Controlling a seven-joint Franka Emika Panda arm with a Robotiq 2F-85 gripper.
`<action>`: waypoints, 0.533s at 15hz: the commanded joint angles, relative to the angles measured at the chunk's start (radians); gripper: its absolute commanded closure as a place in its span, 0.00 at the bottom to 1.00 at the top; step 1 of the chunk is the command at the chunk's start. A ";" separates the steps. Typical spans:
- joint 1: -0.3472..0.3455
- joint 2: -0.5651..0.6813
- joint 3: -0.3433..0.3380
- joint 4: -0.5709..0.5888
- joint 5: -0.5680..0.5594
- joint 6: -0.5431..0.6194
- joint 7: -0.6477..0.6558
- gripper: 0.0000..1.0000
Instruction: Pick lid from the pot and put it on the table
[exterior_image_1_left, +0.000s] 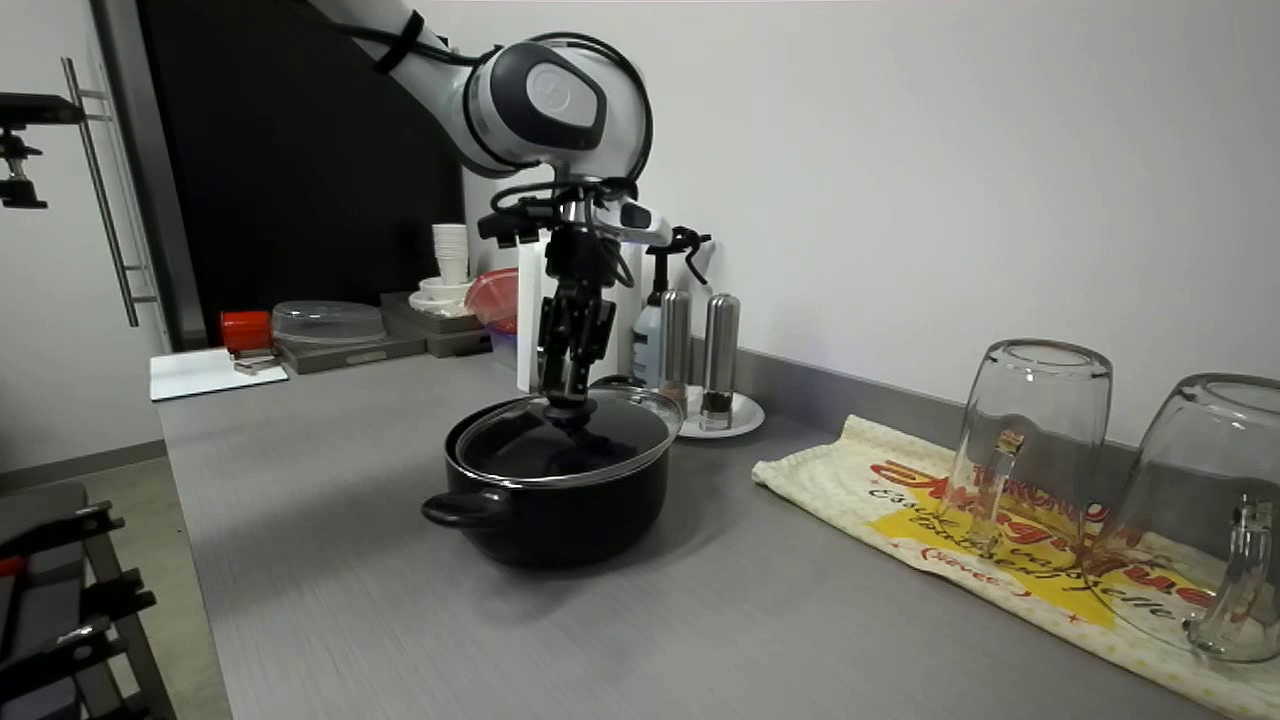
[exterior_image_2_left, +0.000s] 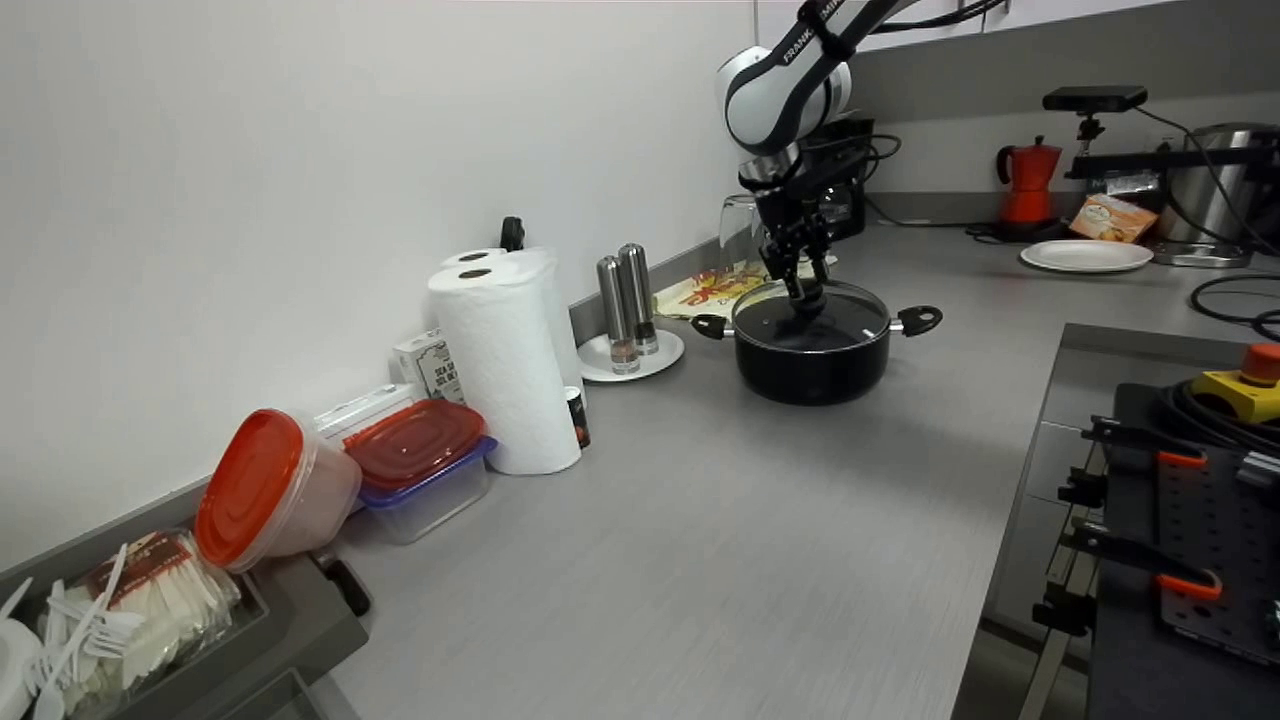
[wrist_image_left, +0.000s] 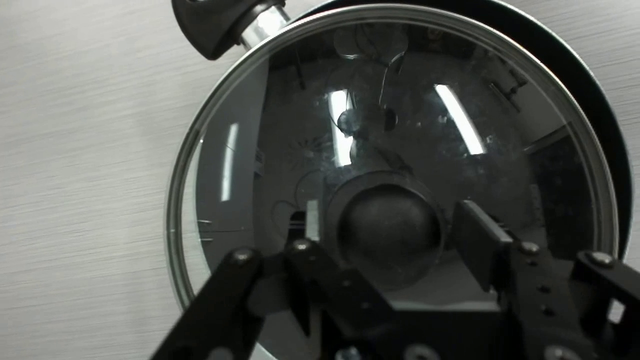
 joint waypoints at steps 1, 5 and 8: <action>-0.008 0.025 -0.002 0.038 0.031 -0.023 -0.004 0.64; -0.013 0.024 -0.002 0.042 0.043 -0.029 -0.006 0.75; -0.009 -0.005 0.001 0.026 0.041 -0.028 -0.013 0.75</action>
